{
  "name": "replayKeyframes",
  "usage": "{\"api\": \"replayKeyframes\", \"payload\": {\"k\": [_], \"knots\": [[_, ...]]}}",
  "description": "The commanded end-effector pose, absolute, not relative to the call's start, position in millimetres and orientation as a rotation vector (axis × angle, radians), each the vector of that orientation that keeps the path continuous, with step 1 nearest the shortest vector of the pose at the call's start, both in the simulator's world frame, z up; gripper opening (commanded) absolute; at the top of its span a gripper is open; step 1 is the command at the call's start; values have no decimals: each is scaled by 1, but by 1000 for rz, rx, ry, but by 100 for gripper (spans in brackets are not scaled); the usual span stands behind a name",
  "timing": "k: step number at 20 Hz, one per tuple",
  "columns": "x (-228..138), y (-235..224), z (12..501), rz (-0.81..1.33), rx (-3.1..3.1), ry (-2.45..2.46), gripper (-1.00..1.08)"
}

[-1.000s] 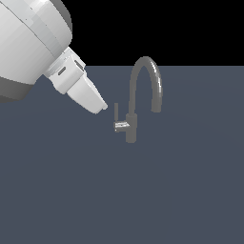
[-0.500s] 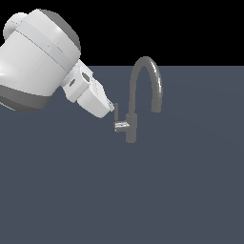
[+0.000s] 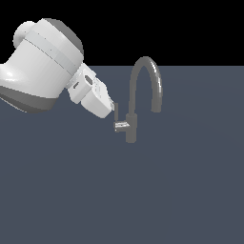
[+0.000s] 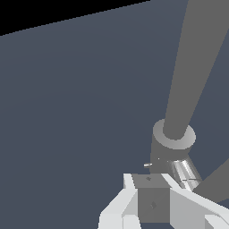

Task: Turn on the faucet by rotating a designated handle.

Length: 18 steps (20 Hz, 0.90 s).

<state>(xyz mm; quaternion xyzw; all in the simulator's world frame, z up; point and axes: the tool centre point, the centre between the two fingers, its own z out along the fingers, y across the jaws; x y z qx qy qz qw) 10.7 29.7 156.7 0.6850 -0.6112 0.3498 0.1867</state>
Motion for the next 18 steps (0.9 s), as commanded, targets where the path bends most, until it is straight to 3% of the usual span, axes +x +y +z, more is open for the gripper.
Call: {"api": "replayKeyframes", "payload": {"k": [1, 18], "knots": [[11, 30, 157, 986, 1927, -1722, -100], [-27, 20, 167, 986, 1927, -1722, -100]]}}
